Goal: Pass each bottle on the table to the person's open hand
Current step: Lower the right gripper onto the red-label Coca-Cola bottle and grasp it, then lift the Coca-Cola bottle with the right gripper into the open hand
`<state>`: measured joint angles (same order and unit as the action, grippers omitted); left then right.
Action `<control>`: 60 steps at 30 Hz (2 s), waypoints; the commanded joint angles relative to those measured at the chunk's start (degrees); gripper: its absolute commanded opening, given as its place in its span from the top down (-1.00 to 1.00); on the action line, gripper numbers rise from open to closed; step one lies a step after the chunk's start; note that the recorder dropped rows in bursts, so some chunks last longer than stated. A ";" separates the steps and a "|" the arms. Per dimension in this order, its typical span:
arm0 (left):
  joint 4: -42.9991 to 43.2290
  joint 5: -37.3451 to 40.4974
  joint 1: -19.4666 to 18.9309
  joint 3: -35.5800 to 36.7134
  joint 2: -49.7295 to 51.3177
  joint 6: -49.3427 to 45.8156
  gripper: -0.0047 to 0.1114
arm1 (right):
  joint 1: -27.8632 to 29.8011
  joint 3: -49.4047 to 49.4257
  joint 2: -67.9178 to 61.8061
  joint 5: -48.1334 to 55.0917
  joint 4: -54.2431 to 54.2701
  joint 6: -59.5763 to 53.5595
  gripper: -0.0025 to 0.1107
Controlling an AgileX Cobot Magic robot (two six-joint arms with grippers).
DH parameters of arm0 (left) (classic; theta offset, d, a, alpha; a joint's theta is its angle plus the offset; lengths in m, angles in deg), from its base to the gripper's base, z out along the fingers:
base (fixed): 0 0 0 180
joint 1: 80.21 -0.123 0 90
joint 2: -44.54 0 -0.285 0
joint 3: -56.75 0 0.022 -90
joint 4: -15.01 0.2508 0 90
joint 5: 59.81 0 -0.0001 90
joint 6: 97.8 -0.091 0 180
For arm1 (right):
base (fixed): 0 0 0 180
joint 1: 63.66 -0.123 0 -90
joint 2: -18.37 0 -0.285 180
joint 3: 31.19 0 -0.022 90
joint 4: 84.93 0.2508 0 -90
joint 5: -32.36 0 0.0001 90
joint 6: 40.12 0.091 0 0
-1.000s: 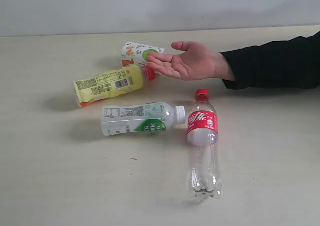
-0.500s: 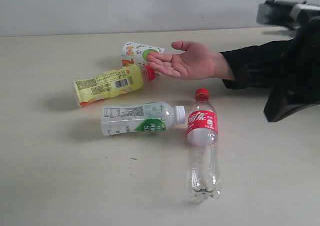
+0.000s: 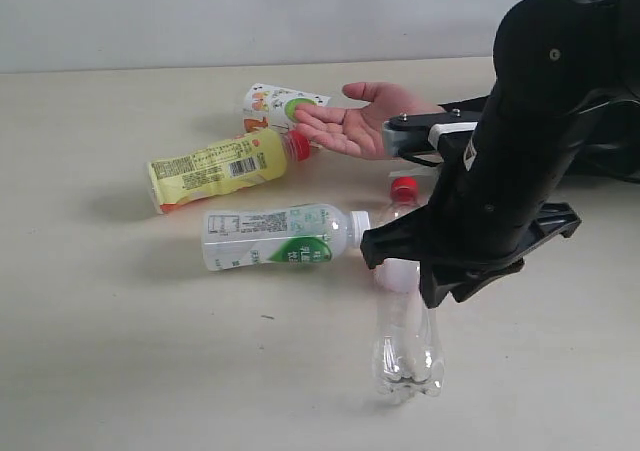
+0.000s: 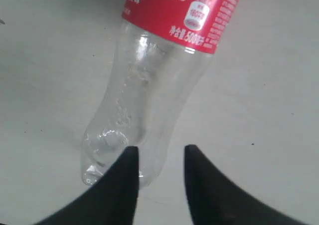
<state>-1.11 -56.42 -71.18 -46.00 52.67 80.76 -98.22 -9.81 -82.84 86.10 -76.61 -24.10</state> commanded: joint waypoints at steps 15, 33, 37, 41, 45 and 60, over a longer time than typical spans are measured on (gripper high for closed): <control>0.36 -0.13 0.31 -0.04 -0.35 -0.02 0.92 | -0.09 0.05 -3.94 -10.17 3.05 2.11 -0.57; 0.36 -0.13 0.41 -0.04 -0.35 -0.02 0.92 | -0.09 0.05 -11.50 -12.46 -1.45 5.22 -0.21; 0.36 -0.13 0.41 -0.04 -0.35 -0.02 0.92 | -0.09 0.05 -11.92 -12.46 -1.45 8.66 0.14; 0.36 -0.13 0.41 -0.04 -0.35 -0.02 0.92 | -0.09 0.05 -11.92 -11.83 -1.45 12.17 0.56; 0.36 -0.13 0.41 -0.04 -0.35 -0.02 0.92 | -0.09 0.05 -11.92 -11.61 -1.45 14.08 0.87; 0.36 -0.13 0.41 -0.04 -0.35 -0.02 0.92 | -0.09 -9.44 0.87 -1.78 -2.10 4.52 0.96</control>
<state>-1.11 -56.42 -71.18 -46.00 52.67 80.76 -98.22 -15.63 -83.40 83.74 -77.43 -17.80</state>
